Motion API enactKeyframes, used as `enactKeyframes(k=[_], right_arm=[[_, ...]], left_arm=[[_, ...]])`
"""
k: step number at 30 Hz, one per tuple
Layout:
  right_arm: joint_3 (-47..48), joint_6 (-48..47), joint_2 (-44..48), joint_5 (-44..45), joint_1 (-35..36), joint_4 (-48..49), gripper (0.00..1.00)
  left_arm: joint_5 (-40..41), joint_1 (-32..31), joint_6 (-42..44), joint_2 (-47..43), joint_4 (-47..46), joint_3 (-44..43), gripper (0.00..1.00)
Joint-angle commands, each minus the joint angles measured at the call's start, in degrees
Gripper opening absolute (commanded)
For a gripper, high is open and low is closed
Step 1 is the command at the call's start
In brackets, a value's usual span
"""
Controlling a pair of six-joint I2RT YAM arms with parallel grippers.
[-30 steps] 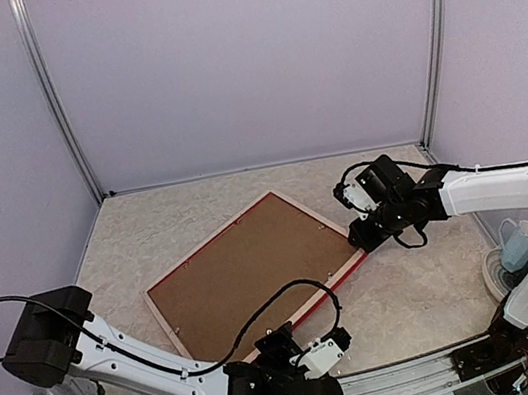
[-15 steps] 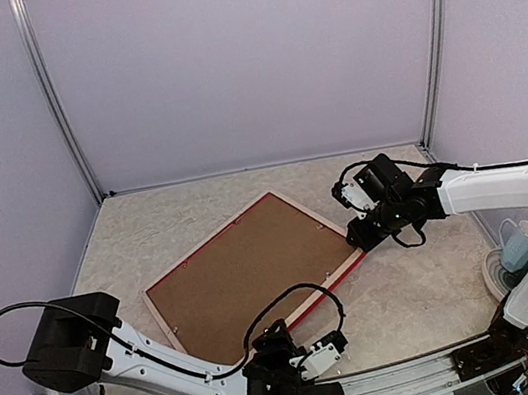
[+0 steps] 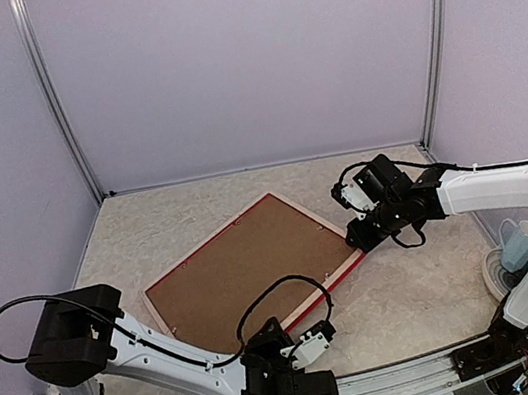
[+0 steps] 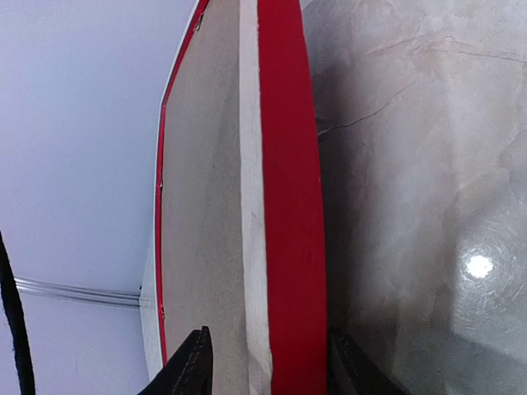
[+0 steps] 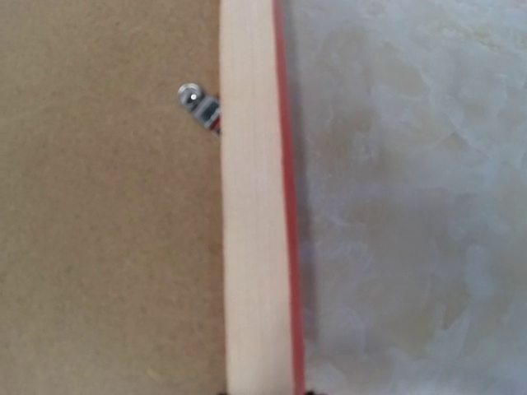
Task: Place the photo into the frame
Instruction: Pass from the right arm to the left, then turn over the photo frame at the center of the board.
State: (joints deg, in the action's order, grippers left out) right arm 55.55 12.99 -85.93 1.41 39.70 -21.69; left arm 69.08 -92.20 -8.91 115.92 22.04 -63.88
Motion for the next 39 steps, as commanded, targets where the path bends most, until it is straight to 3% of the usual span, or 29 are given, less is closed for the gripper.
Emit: enactKeyframes(k=[1, 7, 15, 23, 33, 39], right_arm=[[2.20, 1.32, 0.41, -2.73, 1.07, 3.52, 0.00], [1.67, 1.42, 0.33, -2.55, 1.10, 3.41, 0.00], [0.88, 2.14, 0.90, -2.69, 1.08, 3.63, 0.00], [-0.38, 3.31, 3.83, -1.85, 0.71, 4.21, 0.37], [-4.07, 11.32, 11.76, -4.35, -0.70, 7.92, 0.56], [-16.66, 23.77, 18.24, -13.05, -0.60, 19.85, 0.63]], left_arm=[[0.62, 0.51, -0.52, -0.76, 0.28, 0.78, 0.38], [0.96, 0.56, -0.34, -1.09, 0.02, 0.52, 0.17], [0.97, 0.80, -0.87, -1.62, 0.02, 0.07, 0.02], [1.09, 1.76, -4.48, -2.42, 2.05, 0.29, 0.00], [1.86, 1.94, -6.74, -2.89, 3.32, 0.86, 0.00], [3.69, 1.94, -9.21, -3.88, 4.52, 0.86, 0.00]])
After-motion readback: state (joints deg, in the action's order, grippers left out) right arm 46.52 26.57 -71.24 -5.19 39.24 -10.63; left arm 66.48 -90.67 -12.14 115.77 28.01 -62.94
